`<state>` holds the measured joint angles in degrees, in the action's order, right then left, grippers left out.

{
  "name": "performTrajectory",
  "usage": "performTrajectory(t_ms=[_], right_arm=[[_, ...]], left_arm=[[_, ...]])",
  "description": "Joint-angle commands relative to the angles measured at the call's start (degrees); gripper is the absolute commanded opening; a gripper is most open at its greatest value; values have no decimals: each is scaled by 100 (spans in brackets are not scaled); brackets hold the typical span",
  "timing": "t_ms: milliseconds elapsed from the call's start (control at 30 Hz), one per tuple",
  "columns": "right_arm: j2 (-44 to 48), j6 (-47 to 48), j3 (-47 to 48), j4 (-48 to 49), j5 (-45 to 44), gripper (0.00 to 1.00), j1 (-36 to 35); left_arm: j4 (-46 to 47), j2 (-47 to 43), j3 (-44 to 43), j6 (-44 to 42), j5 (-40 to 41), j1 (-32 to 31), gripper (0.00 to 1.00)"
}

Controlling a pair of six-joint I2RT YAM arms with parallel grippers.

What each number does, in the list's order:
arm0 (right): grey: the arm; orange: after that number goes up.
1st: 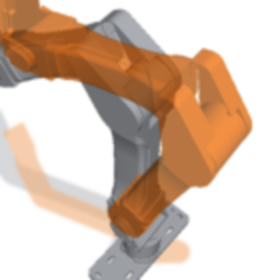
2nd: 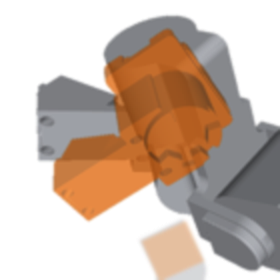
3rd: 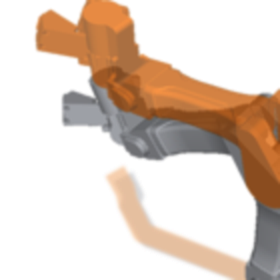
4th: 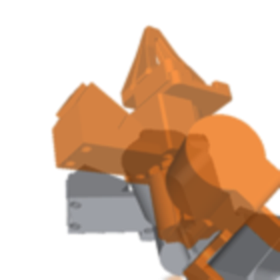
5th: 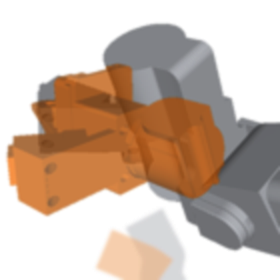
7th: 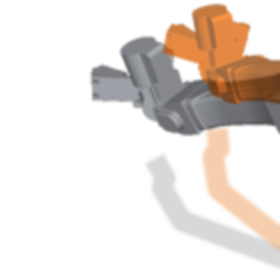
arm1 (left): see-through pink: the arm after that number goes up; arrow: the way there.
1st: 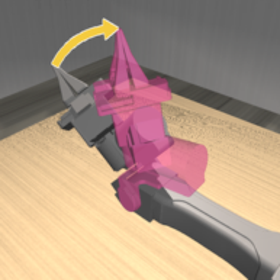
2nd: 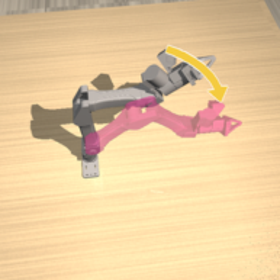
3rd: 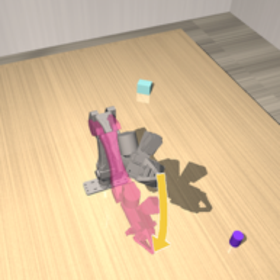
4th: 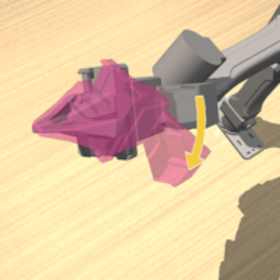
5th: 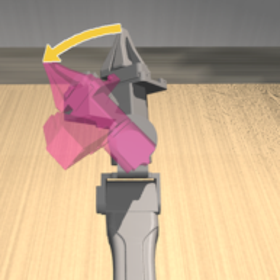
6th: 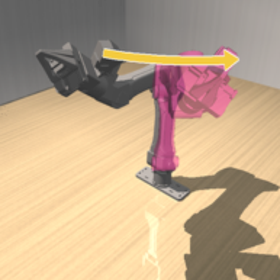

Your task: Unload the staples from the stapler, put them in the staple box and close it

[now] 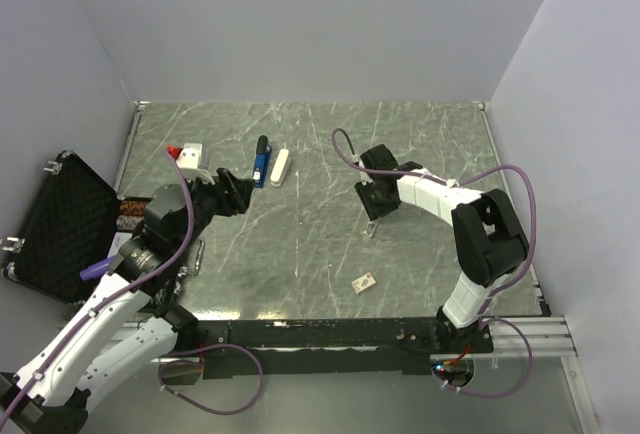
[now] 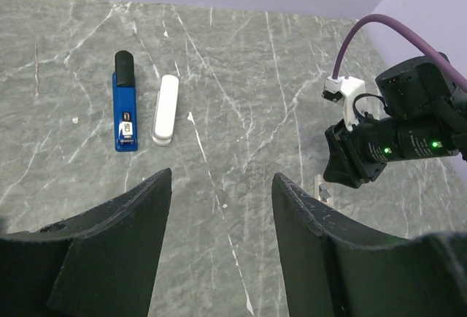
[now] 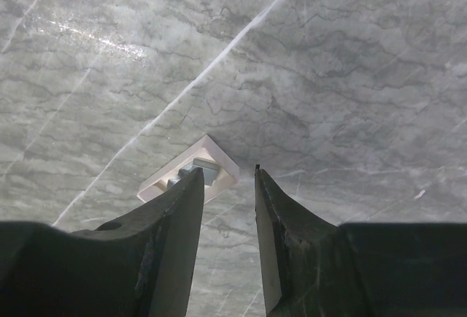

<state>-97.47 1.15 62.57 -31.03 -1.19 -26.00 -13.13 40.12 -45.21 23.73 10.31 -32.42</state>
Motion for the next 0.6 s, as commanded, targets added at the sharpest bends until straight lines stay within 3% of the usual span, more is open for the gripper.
performTrajectory(t_ms=[0, 300, 567], right_arm=[[-88, -36, 19, 114, 40, 42, 25], [-263, -27, 98, 114, -100, 39, 25], [-334, -36, 116, 79, 40, 30, 25]], left_arm=[[223, 31, -32, 88, -81, 26, 62], [223, 49, -32, 88, -90, 43, 62], [223, 40, -32, 88, -90, 43, 62]])
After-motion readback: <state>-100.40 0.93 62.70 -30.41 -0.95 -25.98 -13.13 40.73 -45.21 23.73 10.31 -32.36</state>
